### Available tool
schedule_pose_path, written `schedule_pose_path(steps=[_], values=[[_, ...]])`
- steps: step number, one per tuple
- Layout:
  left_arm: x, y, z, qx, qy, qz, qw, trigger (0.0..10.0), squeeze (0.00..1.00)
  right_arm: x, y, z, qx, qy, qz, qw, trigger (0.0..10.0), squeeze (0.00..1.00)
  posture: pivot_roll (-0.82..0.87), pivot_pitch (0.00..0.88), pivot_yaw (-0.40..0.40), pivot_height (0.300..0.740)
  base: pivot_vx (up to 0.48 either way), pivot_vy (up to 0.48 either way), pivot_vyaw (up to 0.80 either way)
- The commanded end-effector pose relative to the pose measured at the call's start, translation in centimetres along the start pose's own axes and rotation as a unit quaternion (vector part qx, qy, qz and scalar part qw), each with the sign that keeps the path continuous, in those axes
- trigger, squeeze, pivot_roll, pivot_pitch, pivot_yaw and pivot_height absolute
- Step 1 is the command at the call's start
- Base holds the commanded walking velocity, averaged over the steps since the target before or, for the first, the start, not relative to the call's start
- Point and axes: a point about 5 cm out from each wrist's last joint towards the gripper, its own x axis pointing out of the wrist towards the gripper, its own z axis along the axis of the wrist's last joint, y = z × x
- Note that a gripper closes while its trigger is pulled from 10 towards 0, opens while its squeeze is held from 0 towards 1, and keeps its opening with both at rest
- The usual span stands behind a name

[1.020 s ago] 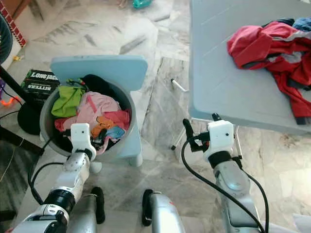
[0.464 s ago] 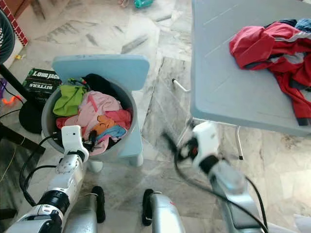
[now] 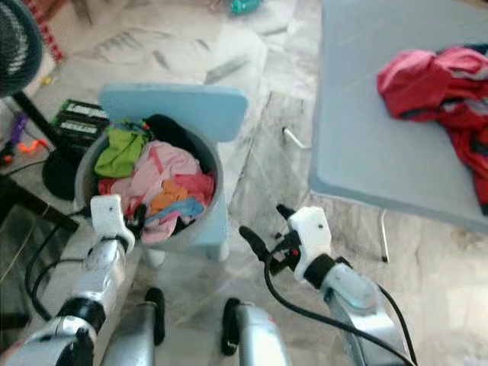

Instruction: Hang hanger

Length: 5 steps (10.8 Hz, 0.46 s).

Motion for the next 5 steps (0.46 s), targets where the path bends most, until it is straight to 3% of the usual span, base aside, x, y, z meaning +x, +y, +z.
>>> schedule_pose_path(steps=[1, 2, 4, 5], values=[[-0.65, -0.47, -2.29, -0.009, 0.054, -0.013, 0.998, 10.0, 0.0, -0.4, -0.18, 0.14, -0.014, 0.003, -0.008, 1.0, 10.0, 0.0, -0.18, 0.28, -0.171, 0.74, 0.0, 0.0, 0.0], [-0.4, -0.44, -2.0, -0.011, 0.053, -0.017, 0.998, 5.9, 0.0, -0.34, -0.33, 0.29, -0.024, 0.001, -0.012, 1.0, 10.0, 0.0, -0.19, 0.279, -0.172, 0.74, 0.0, 0.0, 0.0], [-0.06, -0.25, -1.84, -0.016, 0.068, -0.029, 0.997, 0.0, 0.0, 0.14, -0.69, 0.48, -0.033, 0.0, -0.022, 0.999, 10.0, 0.0, -0.18, 0.28, -0.172, 0.74, 0.0, 0.0, 0.0], [0.01, -0.1, -2.07, 0.005, 0.087, -0.037, 0.995, 0.0, 0.0, 0.5, -0.59, 0.51, -0.038, -0.001, -0.018, 0.999, 10.0, 0.0, -0.18, 0.278, -0.172, 0.74, 0.0, 0.0, 0.0]])
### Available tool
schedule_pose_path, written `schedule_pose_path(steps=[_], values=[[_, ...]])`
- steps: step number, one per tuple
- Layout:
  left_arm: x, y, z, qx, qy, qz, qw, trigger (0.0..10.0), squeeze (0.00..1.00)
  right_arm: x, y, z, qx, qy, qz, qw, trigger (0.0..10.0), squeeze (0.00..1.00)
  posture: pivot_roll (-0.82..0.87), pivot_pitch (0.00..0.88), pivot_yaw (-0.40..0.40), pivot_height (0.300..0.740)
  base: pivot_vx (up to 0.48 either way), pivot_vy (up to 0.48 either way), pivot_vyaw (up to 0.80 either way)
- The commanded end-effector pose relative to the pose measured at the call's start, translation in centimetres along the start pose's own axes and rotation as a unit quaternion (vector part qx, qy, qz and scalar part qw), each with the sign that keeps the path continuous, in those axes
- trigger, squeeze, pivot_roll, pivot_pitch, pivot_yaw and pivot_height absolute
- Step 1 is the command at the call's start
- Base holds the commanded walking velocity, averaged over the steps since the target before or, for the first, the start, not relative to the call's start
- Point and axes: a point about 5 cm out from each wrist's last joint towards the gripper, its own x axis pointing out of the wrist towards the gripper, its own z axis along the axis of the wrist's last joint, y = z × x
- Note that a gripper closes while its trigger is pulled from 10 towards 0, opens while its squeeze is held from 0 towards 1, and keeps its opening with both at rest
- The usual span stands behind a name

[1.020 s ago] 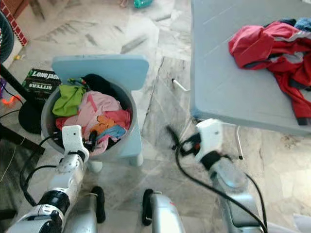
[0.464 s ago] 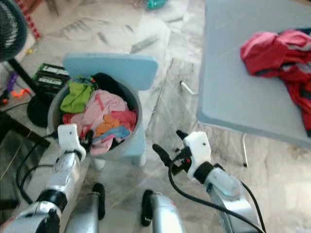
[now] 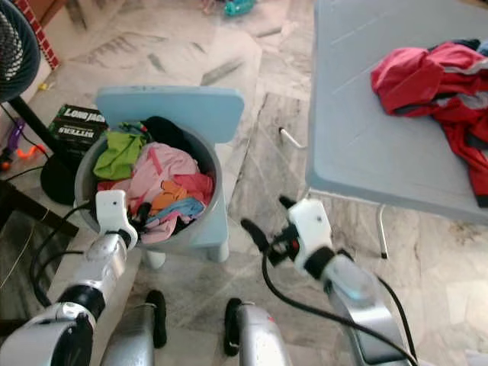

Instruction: Hang hanger

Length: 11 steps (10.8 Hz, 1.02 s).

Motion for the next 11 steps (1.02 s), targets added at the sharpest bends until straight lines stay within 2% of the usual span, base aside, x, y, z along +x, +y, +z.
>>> schedule_pose_path(steps=[1, 3, 4, 5, 7, 8, 9, 10, 11], values=[[-0.6, 0.0, -2.5, 0.005, 0.057, -0.004, 0.998, 0.0, 0.0, -0.2, 0.1, -0.6, 0.002, 0.013, -0.001, 1.0, 10.0, 0.0, -0.18, 0.276, -0.171, 0.74, 0.0, 0.0, 0.0], [-0.5, 0.5, -2.1, 0.007, 0.045, 0.005, 0.999, 0.0, 0.0, 0.0, 0.7, -0.6, 0.009, 0.02, 0.04, 0.999, 10.0, 0.0, -0.17, 0.272, -0.168, 0.74, 0.0, 0.0, 0.0], [-0.5, 0.7, -1.9, 0.007, 0.046, 0.008, 0.999, 0.0, 0.0, -0.1, 1.3, -0.5, 0.016, 0.035, 0.094, 0.995, 10.0, 0.0, -0.17, 0.271, -0.168, 0.74, 0.0, 0.0, 0.0], [-0.4, 0.8, -1.7, 0.014, 0.038, 0.011, 0.999, 0.0, 0.0, -0.2, 1.3, -0.5, 0.015, 0.046, 0.122, 0.991, 10.0, 0.0, -0.17, 0.266, -0.168, 0.74, 0.0, 0.0, 0.0], [-0.3, 1.2, -0.6, 0.007, 0.0, 0.025, 1.0, 0.0, 0.0, -0.2, 0.8, -0.5, 0.01, 0.058, 0.124, 0.991, 10.0, 0.0, -0.17, 0.259, -0.168, 0.74, 0.0, 0.0, 0.0], [-0.2, 1.0, 0.5, 0.052, -0.039, 0.016, 0.998, 0.0, 0.0, -0.1, 0.6, -0.5, 0.009, 0.057, 0.118, 0.991, 10.0, 0.0, -0.16, 0.257, -0.166, 0.74, 0.0, 0.0, 0.0], [-0.2, 0.8, 0.9, 0.075, -0.055, 0.008, 0.996, 0.0, 0.0, 0.0, 0.5, -0.5, 0.01, 0.055, 0.115, 0.992, 10.0, 0.0, -0.16, 0.251, -0.163, 0.74, 0.0, 0.0, 0.0], [-0.2, 0.6, 1.4, 0.119, -0.079, -0.001, 0.99, 0.0, 0.0, 0.3, 0.4, -0.5, 0.008, 0.051, 0.109, 0.993, 10.0, 0.0, -0.15, 0.247, -0.16, 0.74, 0.0, 0.0, 0.0], [-0.2, 0.5, 1.6, 0.13, -0.085, -0.006, 0.988, 0.0, 0.0, 0.4, 0.4, -0.5, 0.007, 0.051, 0.105, 0.993, 10.0, 0.0, -0.15, 0.244, -0.16, 0.74, 0.0, 0.0, 0.0]])
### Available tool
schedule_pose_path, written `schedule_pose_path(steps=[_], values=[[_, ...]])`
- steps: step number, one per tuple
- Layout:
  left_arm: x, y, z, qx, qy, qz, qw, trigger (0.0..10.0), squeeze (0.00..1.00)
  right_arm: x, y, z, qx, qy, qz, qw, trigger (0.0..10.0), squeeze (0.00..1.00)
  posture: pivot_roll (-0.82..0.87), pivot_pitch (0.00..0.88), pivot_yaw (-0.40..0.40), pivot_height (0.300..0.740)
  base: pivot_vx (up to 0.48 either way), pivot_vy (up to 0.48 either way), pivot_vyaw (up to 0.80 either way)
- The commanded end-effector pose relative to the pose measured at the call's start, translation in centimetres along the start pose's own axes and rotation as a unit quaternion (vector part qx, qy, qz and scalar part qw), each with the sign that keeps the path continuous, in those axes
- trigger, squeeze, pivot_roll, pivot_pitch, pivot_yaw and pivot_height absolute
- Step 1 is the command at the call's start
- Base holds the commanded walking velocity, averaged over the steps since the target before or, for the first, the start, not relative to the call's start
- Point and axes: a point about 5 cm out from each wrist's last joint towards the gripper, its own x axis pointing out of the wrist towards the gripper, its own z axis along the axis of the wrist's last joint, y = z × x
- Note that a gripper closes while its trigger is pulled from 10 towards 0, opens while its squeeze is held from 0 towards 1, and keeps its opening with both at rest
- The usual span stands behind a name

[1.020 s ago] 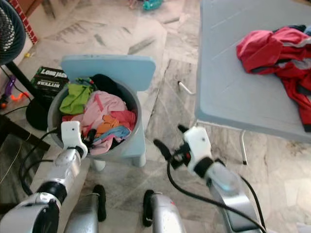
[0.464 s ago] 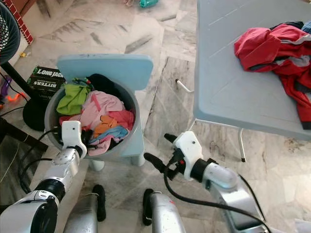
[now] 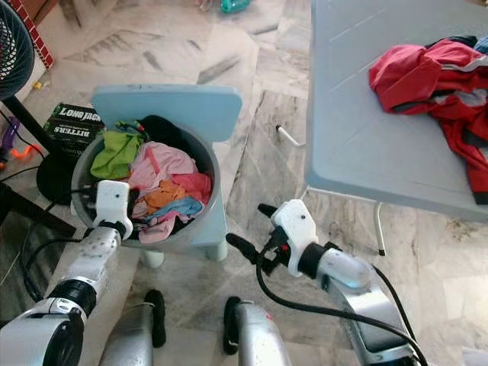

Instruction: Hang hanger

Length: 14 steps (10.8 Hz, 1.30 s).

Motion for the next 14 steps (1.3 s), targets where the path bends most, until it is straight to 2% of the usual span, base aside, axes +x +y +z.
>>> schedule_pose_path(steps=[1, 2, 3, 4, 6, 7, 8, 9, 10, 11, 12, 13, 14], values=[[-0.2, -0.4, 0.2, 0.032, -0.021, -0.015, 0.999, 0.0, 0.0, -0.2, -0.2, -0.5, 0.001, 0.006, -0.011, 1.0, 10.0, 0.0, -0.14, 0.238, -0.158, 0.74, 0.0, 0.0, 0.0], [-0.2, -1.9, 1.3, 0.093, -0.063, -0.074, 0.991, 0.0, 0.0, 0.0, -0.3, -0.5, -0.001, 0.003, -0.015, 1.0, 10.0, 0.0, -0.13, 0.235, -0.157, 0.74, 0.0, 0.0, 0.0], [-0.5, -3.7, 1.4, 0.134, -0.075, -0.149, 0.977, 0.0, 0.0, 0.2, -0.3, -0.5, -0.003, -0.001, -0.016, 1.0, 10.0, 0.0, -0.13, 0.231, -0.153, 0.74, 0.0, 0.0, 0.0], [-0.9, -4.8, 1.4, 0.185, -0.085, -0.207, 0.957, 0.0, 0.0, 0.4, -0.4, -0.5, -0.002, -0.003, -0.018, 1.0, 10.0, 0.0, -0.12, 0.23, -0.15, 0.74, 0.0, 0.0, 0.0], [-1.6, -5.8, 2.2, 0.274, -0.122, -0.283, 0.911, 0.0, 0.0, 0.6, -0.4, -0.8, -0.003, -0.004, -0.021, 1.0, 10.0, 0.0, -0.12, 0.226, -0.143, 0.74, 0.0, 0.0, 0.0], [-2.2, -6.1, 2.7, 0.294, -0.134, -0.327, 0.888, 0.0, 0.0, 0.7, -0.4, -0.9, -0.003, -0.005, -0.022, 1.0, 10.0, 0.0, -0.11, 0.226, -0.139, 0.74, 0.0, 0.0, 0.0], [-2.9, -6.3, 3.1, 0.304, -0.141, -0.358, 0.871, 0.0, 0.0, 0.8, -0.4, -0.9, -0.003, -0.005, -0.023, 1.0, 10.0, 0.0, -0.11, 0.227, -0.137, 0.74, 0.0, 0.0, 0.0], [-3.5, -6.0, 2.9, 0.333, -0.134, -0.381, 0.852, 0.0, 0.0, 0.9, -0.3, -1.0, -0.002, -0.007, -0.024, 1.0, 10.0, 0.0, -0.1, 0.23, -0.135, 0.74, 0.0, 0.0, 0.0], [-3.2, -5.6, 2.3, 0.328, -0.117, -0.368, 0.862, 4.9, 0.0, 1.1, -0.2, -1.1, -0.002, -0.007, -0.023, 1.0, 10.0, 0.0, -0.09, 0.229, -0.133, 0.74, 0.0, 0.0, 0.0], [-3.1, -4.9, 0.4, 0.352, -0.081, -0.342, 0.867, 10.0, 0.0, 1.4, 0.1, -1.1, -0.004, -0.009, -0.019, 1.0, 10.0, 0.0, -0.1, 0.228, -0.134, 0.74, 0.0, 0.0, 0.0], [-3.1, -4.6, 0.1, 0.338, -0.071, -0.327, 0.88, 10.0, 0.0, 1.4, 0.1, -1.1, -0.007, -0.009, -0.019, 1.0, 10.0, 0.0, -0.1, 0.228, -0.134, 0.74, 0.0, 0.0, 0.0], [-3.0, -4.5, 1.0, 0.317, -0.092, -0.296, 0.897, 10.0, 1.0, 1.2, -0.1, -1.2, -0.009, -0.008, -0.024, 1.0, 10.0, 0.0, -0.1, 0.23, -0.135, 0.74, 0.0, 0.0, 0.0], [-2.7, -4.5, 2.7, 0.307, -0.126, -0.269, 0.904, 10.0, 1.0, 1.1, -0.2, -1.3, -0.009, -0.008, -0.027, 1.0, 10.0, 0.0, -0.1, 0.23, -0.135, 0.74, 0.0, 0.0, 0.0]])
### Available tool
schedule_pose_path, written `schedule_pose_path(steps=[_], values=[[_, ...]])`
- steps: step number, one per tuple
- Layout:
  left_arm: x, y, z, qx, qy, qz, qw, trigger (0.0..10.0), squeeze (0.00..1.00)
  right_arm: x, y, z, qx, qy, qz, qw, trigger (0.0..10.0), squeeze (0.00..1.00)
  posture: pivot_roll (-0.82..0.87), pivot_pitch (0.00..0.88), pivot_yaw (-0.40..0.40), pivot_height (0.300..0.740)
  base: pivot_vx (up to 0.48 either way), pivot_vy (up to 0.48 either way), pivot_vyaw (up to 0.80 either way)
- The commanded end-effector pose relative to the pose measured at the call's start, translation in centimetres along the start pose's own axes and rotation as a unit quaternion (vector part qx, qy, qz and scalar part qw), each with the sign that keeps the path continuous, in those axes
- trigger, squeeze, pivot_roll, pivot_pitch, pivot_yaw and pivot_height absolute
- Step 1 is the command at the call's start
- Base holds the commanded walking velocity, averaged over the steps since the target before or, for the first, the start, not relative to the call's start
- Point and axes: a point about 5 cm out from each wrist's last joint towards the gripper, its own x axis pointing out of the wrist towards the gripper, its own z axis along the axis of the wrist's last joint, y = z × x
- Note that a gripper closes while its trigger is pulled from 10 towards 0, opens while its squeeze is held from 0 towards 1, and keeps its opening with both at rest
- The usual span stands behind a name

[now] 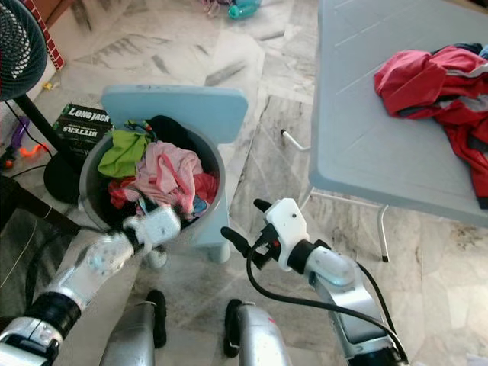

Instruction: Hang hanger

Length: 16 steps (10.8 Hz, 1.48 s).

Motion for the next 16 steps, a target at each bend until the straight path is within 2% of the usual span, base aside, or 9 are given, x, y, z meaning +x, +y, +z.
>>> schedule_pose_path(steps=[1, 3, 6, 8, 10, 12, 13, 14, 16], values=[[0.2, -0.4, 0.2, -0.001, -0.002, -0.001, 1.0, 10.0, 1.0, -0.3, -0.1, -0.6, 0.0, 0.01, -0.005, 1.0, 10.0, 0.0, -0.09, 0.229, -0.136, 0.74, 0.0, 0.0, 0.0], [-0.3, 0.1, 0.4, -0.002, -0.018, 0.052, 0.999, 10.0, 1.0, 0.1, 0.4, -0.5, -0.003, 0.006, 0.002, 1.0, 10.0, 0.0, -0.09, 0.229, -0.136, 0.74, 0.0, 0.0, 0.0], [-3.0, -0.7, 0.3, -0.012, -0.066, 0.097, 0.993, 10.0, 1.0, -0.1, 0.4, -0.7, -0.003, 0.008, -0.002, 1.0, 10.0, 0.0, -0.08, 0.24, -0.137, 0.74, 0.0, 0.0, 0.0], [-4.7, -3.4, -0.7, -0.072, -0.041, 0.114, 0.99, 10.0, 1.0, 0.5, 0.8, -0.8, -0.003, 0.006, 0.002, 1.0, 10.0, 0.0, -0.06, 0.253, -0.142, 0.74, 0.0, 0.0, 0.0], [-4.3, -4.7, -2.0, -0.151, 0.013, 0.128, 0.98, 10.0, 1.0, 0.6, 1.2, -0.7, 0.002, 0.004, 0.014, 1.0, 10.0, 0.0, -0.07, 0.256, -0.145, 0.74, 0.0, 0.0, 0.0], [-3.5, -4.5, -2.4, -0.199, 0.032, 0.14, 0.969, 10.0, 1.0, 0.3, 1.2, -0.7, 0.001, 0.008, 0.019, 1.0, 10.0, 0.0, -0.08, 0.258, -0.146, 0.74, 0.0, 0.0, 0.0], [-2.8, -4.4, -2.2, -0.216, 0.033, 0.13, 0.967, 10.0, 0.11, 0.2, 1.2, -0.8, 0.001, 0.01, 0.019, 1.0, 10.0, 0.0, -0.08, 0.26, -0.144, 0.74, 0.0, 0.0, 0.0], [-2.2, -4.1, -1.9, -0.218, 0.025, 0.125, 0.968, 10.0, 0.0, 0.2, 1.3, -0.9, 0.003, 0.011, 0.018, 1.0, 10.0, 0.0, -0.09, 0.26, -0.14, 0.74, 0.0, 0.0, 0.0], [-1.5, -4.2, -1.3, -0.214, 0.016, 0.103, 0.971, 10.0, 0.0, 0.2, 1.2, -0.9, 0.002, 0.011, 0.016, 1.0, 10.0, 0.0, -0.09, 0.26, -0.14, 0.74, 0.0, 0.0, 0.0]])
